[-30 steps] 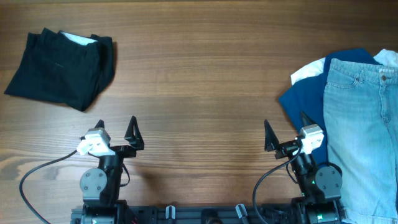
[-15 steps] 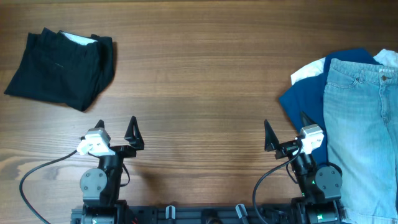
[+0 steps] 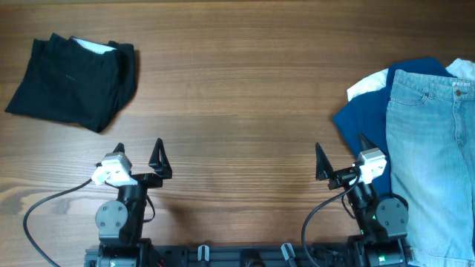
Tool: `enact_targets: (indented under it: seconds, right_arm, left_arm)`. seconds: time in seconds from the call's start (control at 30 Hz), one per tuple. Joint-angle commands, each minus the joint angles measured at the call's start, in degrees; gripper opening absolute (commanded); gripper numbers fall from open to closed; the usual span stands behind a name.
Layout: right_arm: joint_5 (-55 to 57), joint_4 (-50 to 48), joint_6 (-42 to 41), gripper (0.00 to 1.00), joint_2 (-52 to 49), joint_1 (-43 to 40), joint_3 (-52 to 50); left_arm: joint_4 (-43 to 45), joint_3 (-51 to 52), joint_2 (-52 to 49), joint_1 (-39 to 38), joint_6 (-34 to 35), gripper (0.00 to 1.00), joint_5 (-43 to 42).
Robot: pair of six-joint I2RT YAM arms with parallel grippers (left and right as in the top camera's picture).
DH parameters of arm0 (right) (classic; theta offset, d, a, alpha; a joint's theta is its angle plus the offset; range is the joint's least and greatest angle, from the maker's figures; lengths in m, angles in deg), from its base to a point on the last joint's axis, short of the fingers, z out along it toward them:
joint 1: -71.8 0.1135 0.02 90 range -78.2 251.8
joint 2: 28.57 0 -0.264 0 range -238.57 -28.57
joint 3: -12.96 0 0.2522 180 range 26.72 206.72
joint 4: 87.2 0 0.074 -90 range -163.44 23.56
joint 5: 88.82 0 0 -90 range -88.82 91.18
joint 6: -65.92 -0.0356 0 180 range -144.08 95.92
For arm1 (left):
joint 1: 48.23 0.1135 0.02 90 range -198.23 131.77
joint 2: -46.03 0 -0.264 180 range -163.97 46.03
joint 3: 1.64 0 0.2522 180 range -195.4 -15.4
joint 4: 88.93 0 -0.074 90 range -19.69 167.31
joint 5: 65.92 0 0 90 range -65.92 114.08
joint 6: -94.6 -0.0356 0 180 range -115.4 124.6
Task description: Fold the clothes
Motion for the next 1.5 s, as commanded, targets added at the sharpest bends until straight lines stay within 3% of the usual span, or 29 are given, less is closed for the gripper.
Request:
enact_targets:
  seconds: [0.0, 1.3, 1.37, 1.47]
  right_arm:
    - [-0.72, -0.24, -0.63, 1.00, 0.17, -0.28, -0.04]
    - [-0.72, -0.44, 1.31, 1.00, 0.17, -0.28, -0.04]
    - [-3.41, -0.68, -1.57, 1.00, 0.17, -0.28, -0.04]
    - [-7.13, -0.52, -14.56, 1.00, 0.15, -0.28, -0.04]
  left_arm:
    - [-0.07, 0.26, 0.42, 0.44, 0.28, 1.00, -0.48]
    - [0.00, 0.26, 0.42, 0.44, 0.28, 1.00, -0.46]
    - [0.74, 0.26, 0.42, 0.48, 0.31, 1.00, -0.55]
    - [6.43, 0.26, 0.42, 0.48, 0.52, 1.00, -7.13]
